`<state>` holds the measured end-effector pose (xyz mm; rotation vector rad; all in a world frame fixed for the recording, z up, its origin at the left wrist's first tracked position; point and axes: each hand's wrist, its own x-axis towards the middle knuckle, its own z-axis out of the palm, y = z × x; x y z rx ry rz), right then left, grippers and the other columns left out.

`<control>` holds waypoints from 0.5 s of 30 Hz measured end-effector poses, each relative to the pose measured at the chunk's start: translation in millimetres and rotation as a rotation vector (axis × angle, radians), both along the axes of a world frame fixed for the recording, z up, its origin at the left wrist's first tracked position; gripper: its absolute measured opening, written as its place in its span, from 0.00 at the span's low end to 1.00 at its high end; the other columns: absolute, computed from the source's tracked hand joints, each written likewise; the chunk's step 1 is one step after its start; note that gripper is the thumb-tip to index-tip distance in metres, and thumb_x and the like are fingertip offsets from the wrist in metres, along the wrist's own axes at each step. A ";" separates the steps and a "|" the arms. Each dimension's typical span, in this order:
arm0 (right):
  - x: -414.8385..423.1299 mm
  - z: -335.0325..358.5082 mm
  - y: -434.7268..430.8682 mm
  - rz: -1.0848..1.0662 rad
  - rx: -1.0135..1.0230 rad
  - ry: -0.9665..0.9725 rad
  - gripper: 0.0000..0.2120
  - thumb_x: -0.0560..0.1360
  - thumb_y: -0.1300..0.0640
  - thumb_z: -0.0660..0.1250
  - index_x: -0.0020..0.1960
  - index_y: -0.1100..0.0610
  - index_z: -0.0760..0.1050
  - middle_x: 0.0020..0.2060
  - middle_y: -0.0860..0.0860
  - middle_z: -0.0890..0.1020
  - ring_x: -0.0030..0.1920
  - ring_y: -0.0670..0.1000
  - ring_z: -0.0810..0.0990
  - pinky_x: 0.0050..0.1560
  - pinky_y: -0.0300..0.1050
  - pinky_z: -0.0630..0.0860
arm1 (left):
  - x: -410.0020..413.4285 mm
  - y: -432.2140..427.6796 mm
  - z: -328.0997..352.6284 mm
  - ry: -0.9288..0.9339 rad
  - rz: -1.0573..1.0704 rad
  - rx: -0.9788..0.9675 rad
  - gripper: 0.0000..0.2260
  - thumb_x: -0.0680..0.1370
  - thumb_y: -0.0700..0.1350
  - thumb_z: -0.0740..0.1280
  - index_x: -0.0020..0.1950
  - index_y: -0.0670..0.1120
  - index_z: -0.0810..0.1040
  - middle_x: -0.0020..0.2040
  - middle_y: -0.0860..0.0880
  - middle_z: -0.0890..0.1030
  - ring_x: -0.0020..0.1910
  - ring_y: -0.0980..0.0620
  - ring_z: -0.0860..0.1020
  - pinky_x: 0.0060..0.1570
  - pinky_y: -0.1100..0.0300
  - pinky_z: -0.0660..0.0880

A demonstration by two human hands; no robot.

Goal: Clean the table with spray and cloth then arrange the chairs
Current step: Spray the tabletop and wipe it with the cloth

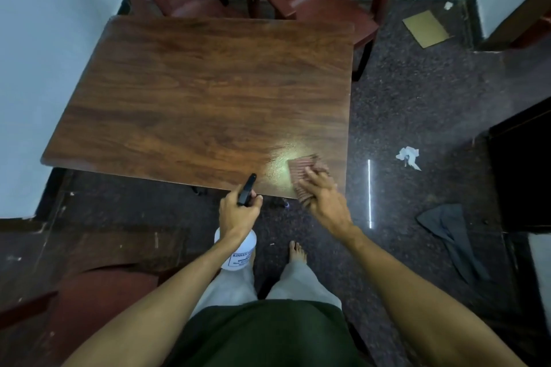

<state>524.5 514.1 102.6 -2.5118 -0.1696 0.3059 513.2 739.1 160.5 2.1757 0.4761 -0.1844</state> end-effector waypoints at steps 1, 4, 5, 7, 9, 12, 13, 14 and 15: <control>-1.2 -3.3 -14.8 -0.130 0.001 0.028 0.25 0.76 0.61 0.66 0.72 0.49 0.73 0.78 0.47 0.62 0.79 0.54 0.56 0.72 0.65 0.65 | 1.5 -6.7 -0.5 -0.005 -0.015 -0.012 0.08 0.74 0.43 0.75 0.39 0.48 0.78 0.32 0.49 0.81 0.34 0.49 0.81 0.39 0.57 0.76; -28.9 -9.6 -25.9 -0.071 -0.058 0.017 0.26 0.76 0.60 0.66 0.73 0.48 0.70 0.79 0.46 0.59 0.80 0.53 0.53 0.70 0.70 0.65 | 6.9 -25.1 0.5 -0.005 -0.058 -0.054 0.08 0.74 0.42 0.75 0.39 0.48 0.78 0.32 0.51 0.81 0.33 0.52 0.80 0.38 0.61 0.73; -39.9 -12.4 -25.8 0.005 -0.069 0.008 0.27 0.77 0.60 0.65 0.74 0.48 0.69 0.79 0.45 0.57 0.80 0.53 0.52 0.71 0.70 0.63 | 10.3 -30.2 0.4 -0.005 -0.073 -0.061 0.08 0.74 0.42 0.75 0.38 0.48 0.78 0.32 0.51 0.81 0.34 0.52 0.80 0.38 0.61 0.74; -40.8 -11.3 -34.1 0.021 -0.037 -0.003 0.27 0.76 0.62 0.66 0.74 0.47 0.69 0.79 0.42 0.58 0.79 0.53 0.54 0.71 0.68 0.64 | 18.6 -36.8 0.8 -0.007 -0.088 -0.075 0.08 0.74 0.42 0.74 0.38 0.49 0.78 0.32 0.51 0.81 0.35 0.51 0.81 0.38 0.59 0.76; -13.7 -10.3 -40.5 -0.135 -0.002 0.009 0.27 0.75 0.64 0.66 0.72 0.49 0.72 0.78 0.44 0.61 0.79 0.53 0.55 0.70 0.65 0.69 | 29.2 -39.4 2.1 -0.016 -0.085 -0.078 0.07 0.74 0.41 0.74 0.39 0.48 0.78 0.32 0.51 0.80 0.34 0.50 0.80 0.38 0.57 0.76; 0.4 -9.8 -18.0 -0.287 0.002 0.015 0.29 0.72 0.67 0.65 0.72 0.52 0.72 0.78 0.48 0.60 0.79 0.53 0.53 0.73 0.62 0.65 | 37.3 -35.5 0.4 -0.014 -0.075 -0.075 0.08 0.75 0.40 0.74 0.38 0.48 0.78 0.31 0.52 0.79 0.31 0.53 0.78 0.35 0.61 0.74; -3.5 -9.5 -3.4 -0.239 -0.003 -0.009 0.30 0.72 0.67 0.66 0.72 0.52 0.72 0.78 0.49 0.61 0.79 0.54 0.53 0.72 0.63 0.65 | 38.0 -31.7 0.4 -0.013 -0.063 -0.076 0.09 0.75 0.41 0.74 0.38 0.48 0.77 0.30 0.53 0.78 0.31 0.55 0.77 0.35 0.61 0.73; -10.0 -9.3 10.6 -0.142 -0.007 -0.040 0.30 0.71 0.67 0.67 0.72 0.52 0.73 0.78 0.49 0.62 0.79 0.54 0.54 0.71 0.64 0.67 | 37.4 -26.5 -0.3 -0.011 -0.044 -0.075 0.09 0.75 0.41 0.74 0.37 0.48 0.77 0.30 0.53 0.78 0.31 0.55 0.77 0.36 0.61 0.72; -14.3 -12.2 21.4 -0.034 -0.009 -0.057 0.31 0.70 0.67 0.68 0.72 0.51 0.73 0.78 0.48 0.62 0.79 0.55 0.56 0.69 0.63 0.70 | 36.7 -20.2 -1.8 -0.011 -0.024 -0.071 0.09 0.74 0.41 0.74 0.37 0.49 0.77 0.30 0.53 0.79 0.31 0.56 0.78 0.36 0.61 0.72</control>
